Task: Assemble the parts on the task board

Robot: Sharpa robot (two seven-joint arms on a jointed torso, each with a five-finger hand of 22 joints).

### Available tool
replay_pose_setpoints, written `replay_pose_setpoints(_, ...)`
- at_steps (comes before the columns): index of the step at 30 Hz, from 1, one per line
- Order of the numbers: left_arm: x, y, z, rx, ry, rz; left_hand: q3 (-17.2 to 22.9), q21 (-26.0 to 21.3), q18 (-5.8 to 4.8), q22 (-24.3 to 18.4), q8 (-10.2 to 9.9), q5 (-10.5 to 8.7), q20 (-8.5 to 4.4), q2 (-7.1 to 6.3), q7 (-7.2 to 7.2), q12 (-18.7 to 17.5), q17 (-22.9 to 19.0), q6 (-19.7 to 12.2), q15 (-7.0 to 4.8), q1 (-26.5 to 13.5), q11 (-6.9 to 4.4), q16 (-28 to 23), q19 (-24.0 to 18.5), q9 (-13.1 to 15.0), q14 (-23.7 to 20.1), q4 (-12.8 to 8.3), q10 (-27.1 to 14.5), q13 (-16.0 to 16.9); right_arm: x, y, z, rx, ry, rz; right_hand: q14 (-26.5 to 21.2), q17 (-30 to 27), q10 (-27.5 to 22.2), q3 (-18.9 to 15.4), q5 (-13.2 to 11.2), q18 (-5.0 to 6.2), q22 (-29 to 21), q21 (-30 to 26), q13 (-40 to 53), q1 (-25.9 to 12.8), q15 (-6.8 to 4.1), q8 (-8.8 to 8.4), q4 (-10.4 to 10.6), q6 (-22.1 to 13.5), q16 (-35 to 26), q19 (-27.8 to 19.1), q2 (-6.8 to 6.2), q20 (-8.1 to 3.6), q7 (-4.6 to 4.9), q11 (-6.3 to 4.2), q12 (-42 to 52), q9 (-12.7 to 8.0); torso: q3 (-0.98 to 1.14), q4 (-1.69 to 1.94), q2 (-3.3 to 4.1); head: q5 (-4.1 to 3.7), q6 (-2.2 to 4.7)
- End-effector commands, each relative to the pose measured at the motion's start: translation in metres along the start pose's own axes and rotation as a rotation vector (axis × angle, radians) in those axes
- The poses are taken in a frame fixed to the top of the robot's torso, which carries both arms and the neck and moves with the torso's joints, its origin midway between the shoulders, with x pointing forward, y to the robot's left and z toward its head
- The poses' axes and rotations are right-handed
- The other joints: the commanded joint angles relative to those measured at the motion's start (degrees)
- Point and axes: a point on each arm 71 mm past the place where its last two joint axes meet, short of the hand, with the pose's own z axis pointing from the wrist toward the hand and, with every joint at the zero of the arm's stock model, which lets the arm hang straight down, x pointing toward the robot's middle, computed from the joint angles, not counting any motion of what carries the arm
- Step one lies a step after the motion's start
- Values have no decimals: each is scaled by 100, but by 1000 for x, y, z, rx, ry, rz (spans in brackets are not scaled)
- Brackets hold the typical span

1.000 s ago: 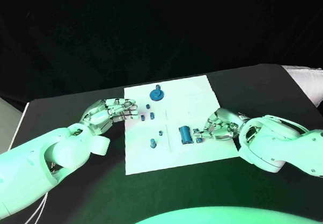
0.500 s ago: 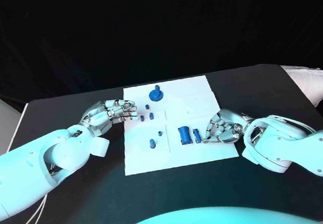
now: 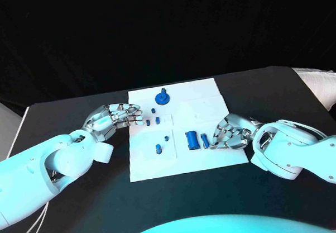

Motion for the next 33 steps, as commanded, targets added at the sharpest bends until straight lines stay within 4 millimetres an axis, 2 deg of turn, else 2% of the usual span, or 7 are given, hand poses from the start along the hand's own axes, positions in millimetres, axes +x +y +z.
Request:
replay_pose_setpoints(1, 3, -1, 0, 7, 20, -10, -11, -20, 63, -5, -19, 39, -5, 40, 2, 2, 6, -18, -5, 5, 2, -16, 31, -7, 54, 33, -20, 4, 1, 1, 1, -1, 1, -14, 598, 1509, 587, 39, 26, -21, 1483, 26, 1510, -4, -54, 19, 4, 46, 37, 589, 45, -39, 10, -37, 12, 6, -1, 1, 2, 2, -12)
replay_pose_setpoints(15, 3, -1, 0, 7, 20, -11, -11, -20, 63, -5, -19, 39, -5, 40, 2, 2, 6, -18, -5, 5, 2, -16, 31, -7, 54, 33, -20, 4, 0, 0, 7, 51, -46, -35, 598, 1509, 587, 95, 63, -25, 1488, 46, 1510, -24, -68, 46, -2, 51, 37, 594, 139, -50, -11, -55, 12, 13, 3, -5, -2, -8, -23)
replay_pose_setpoints(19, 3, 0, 0, 6, 21, -11, -11, -20, 63, -5, -19, 39, -5, 40, 2, 2, 6, -18, -5, 5, 2, -16, 31, -7, 54, 33, -20, 4, 0, 1, 8, 55, -50, -37, 598, 1509, 587, 99, 71, -24, 1486, 40, 1510, -31, -69, 48, -2, 51, 37, 593, 146, -51, -12, -56, 12, 13, -3, -3, -6, -10, -23)
replay_pose_setpoints(33, 3, 0, 0, 6, 22, -11, -11, -39, 63, -20, -20, 39, -5, 38, 2, 2, 16, -20, -4, 12, 2, -31, 41, -7, 56, 35, -24, 4, 4, 2, 12, 55, -41, -36, 598, 1509, 587, 94, 81, -22, 1484, 30, 1510, -35, -71, 50, -9, 44, 37, 590, 127, -53, -14, -58, 12, 14, 2, -1, -7, -3, -21)
